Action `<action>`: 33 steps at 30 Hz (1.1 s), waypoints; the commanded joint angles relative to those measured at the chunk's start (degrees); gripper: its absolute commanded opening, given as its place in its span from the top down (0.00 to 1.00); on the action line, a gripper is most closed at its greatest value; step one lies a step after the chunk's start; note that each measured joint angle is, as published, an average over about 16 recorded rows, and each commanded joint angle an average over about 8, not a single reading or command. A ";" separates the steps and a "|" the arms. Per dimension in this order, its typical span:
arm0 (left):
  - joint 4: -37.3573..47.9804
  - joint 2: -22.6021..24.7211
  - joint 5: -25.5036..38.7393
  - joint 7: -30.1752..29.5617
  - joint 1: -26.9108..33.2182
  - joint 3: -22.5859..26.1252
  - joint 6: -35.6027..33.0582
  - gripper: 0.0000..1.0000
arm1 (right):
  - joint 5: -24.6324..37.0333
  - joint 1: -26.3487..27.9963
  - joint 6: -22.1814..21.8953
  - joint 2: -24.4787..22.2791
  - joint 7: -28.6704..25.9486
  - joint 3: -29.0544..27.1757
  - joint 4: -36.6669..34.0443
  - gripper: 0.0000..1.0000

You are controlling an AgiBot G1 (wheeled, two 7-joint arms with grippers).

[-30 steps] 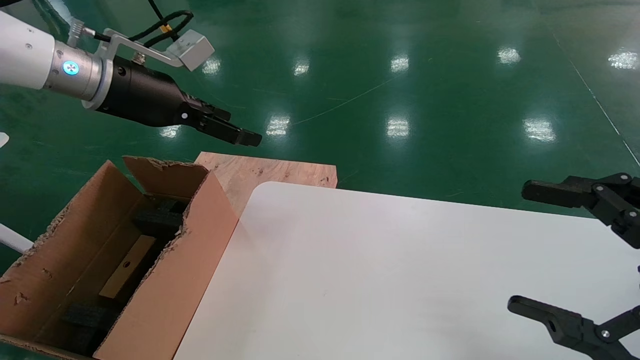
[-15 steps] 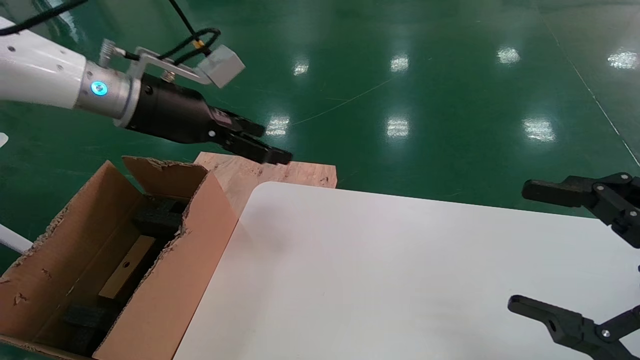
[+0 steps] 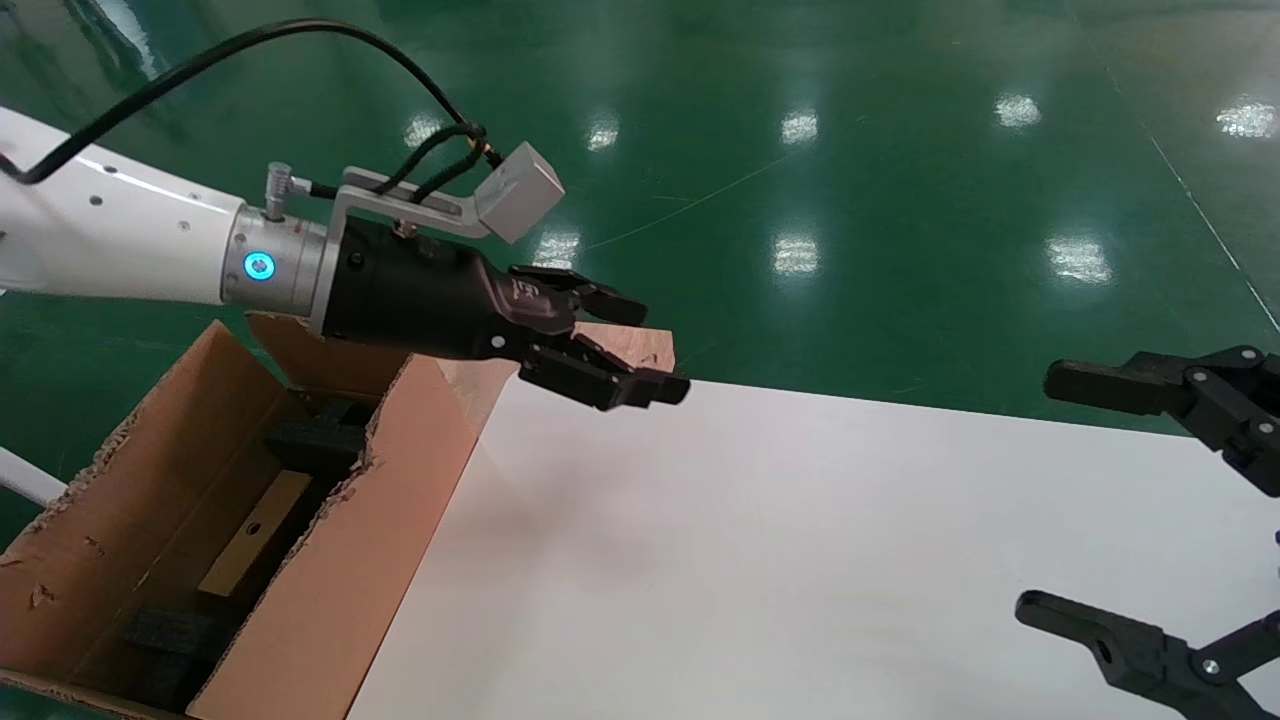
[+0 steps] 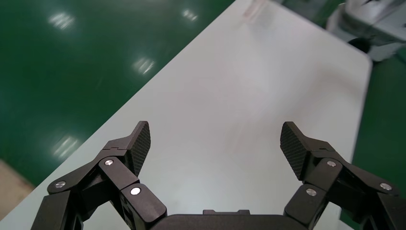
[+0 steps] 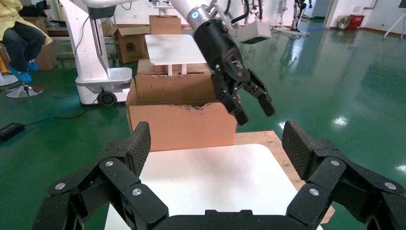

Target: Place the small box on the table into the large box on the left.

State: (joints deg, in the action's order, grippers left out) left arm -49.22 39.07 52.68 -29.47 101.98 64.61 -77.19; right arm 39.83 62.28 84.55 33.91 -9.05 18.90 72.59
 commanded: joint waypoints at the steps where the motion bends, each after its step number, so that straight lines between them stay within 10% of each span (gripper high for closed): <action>1: -1.29 -0.21 -0.57 0.99 -2.14 -2.58 -0.45 0.00 | 0.00 0.00 0.00 0.00 0.00 0.00 0.00 0.00; 33: -20.92 -3.48 -9.29 16.07 -34.71 -41.73 -7.30 0.00 | -0.02 0.01 -0.01 -0.01 0.02 0.04 0.00 0.00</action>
